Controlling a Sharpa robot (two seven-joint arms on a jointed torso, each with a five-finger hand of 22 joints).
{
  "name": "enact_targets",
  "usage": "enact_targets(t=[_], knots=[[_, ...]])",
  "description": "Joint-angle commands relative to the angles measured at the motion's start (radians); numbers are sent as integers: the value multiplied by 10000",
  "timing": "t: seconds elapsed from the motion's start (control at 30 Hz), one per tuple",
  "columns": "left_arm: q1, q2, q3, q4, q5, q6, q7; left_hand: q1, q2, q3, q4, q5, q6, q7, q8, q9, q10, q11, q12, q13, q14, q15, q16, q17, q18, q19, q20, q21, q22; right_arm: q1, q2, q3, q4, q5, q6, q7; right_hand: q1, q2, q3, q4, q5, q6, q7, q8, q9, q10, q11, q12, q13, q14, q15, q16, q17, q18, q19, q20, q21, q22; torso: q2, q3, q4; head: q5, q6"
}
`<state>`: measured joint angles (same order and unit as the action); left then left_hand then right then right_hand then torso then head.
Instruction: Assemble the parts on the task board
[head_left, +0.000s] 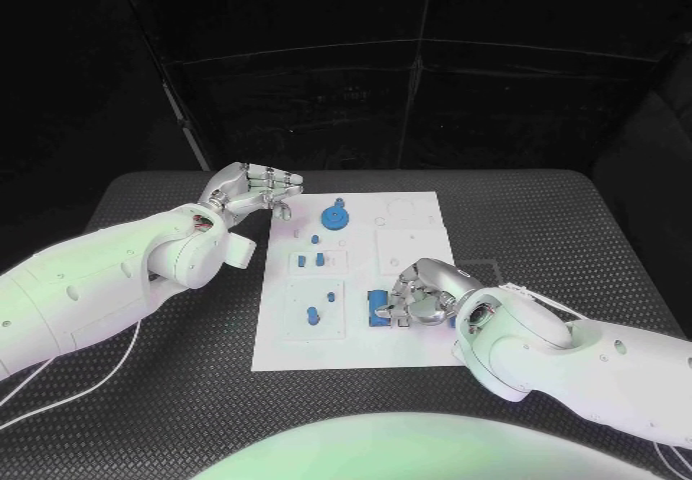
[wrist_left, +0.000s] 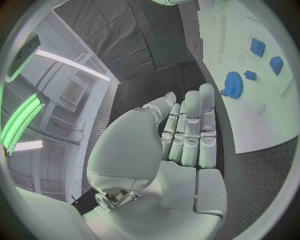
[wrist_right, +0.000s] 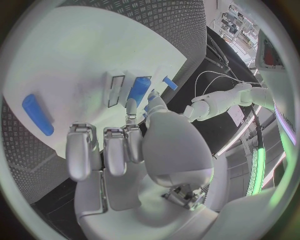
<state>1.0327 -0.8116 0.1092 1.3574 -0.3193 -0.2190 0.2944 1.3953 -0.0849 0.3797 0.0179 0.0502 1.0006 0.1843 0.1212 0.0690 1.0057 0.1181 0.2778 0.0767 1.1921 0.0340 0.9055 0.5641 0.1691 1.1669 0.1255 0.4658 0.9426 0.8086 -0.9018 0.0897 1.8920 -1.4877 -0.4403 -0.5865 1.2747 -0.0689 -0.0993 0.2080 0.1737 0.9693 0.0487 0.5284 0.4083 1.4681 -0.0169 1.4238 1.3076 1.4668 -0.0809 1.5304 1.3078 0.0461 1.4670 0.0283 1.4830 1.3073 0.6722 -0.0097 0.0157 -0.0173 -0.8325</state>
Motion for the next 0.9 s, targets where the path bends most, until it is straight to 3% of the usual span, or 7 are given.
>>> enact_targets(t=[0.03, 0.3, 0.73, 0.9], knots=[[13, 0, 9, 27, 38, 96, 15, -89, -28, -61, 21, 43, -57, 20, 33, -16, -62, 22, 51, 0, -67, -11, -48, -14, 131, -37, 62, -64, -16, 13, 18, 4, -14, -408, 133, 107, 582, 60, 241, -390, -254, 106, -19, 55, 42, 86, -100, 37, 993, 850, -97, 5, 1673, -89, 328, -88, 51, 804, 0, -5, 23, 6, -13], [13, 0, 9, 22, 38, 96, 12, -84, -25, -61, 16, 44, -68, 24, 30, -17, -72, 25, 54, -1, -71, -8, -49, -16, 131, -37, 63, -69, -20, 13, 100, 4, -98, -832, 122, 8, 1161, 53, 611, -866, -575, 213, -50, 17, 59, 105, -129, 50, 1034, 858, -119, 21, 1720, -99, 342, -116, 66, 852, 1, -2, 8, 40, -43], [13, 15, 9, 14, 38, 93, 6, -78, -15, -56, 14, 45, -73, 27, 30, -17, -78, 27, 58, -2, -76, -7, -52, -19, 130, -38, 64, -74, -25, 13, 253, 5, -264, -1076, -406, -210, 825, 216, 699, -750, -631, 430, -125, 74, 111, 173, -181, 122, 1128, 864, -154, 30, 1746, -111, 368, -140, 93, 918, 4, -3, 16, -2, -75], [13, 17, 9, 5, 38, 97, 10, -78, -15, -56, 14, 45, -73, 27, 30, -17, -78, 27, 58, -2, -76, -7, -52, -19, 130, -38, 64, -74, -25, 12, 200, 5, -217, -1102, -684, 59, 923, 208, 772, -852, -577, 462, -171, 85, 130, 204, -223, 160, 1177, 871, -188, 44, 1780, -117, 382, -165, 108, 952, -2, 4, -2, 66, -78]])
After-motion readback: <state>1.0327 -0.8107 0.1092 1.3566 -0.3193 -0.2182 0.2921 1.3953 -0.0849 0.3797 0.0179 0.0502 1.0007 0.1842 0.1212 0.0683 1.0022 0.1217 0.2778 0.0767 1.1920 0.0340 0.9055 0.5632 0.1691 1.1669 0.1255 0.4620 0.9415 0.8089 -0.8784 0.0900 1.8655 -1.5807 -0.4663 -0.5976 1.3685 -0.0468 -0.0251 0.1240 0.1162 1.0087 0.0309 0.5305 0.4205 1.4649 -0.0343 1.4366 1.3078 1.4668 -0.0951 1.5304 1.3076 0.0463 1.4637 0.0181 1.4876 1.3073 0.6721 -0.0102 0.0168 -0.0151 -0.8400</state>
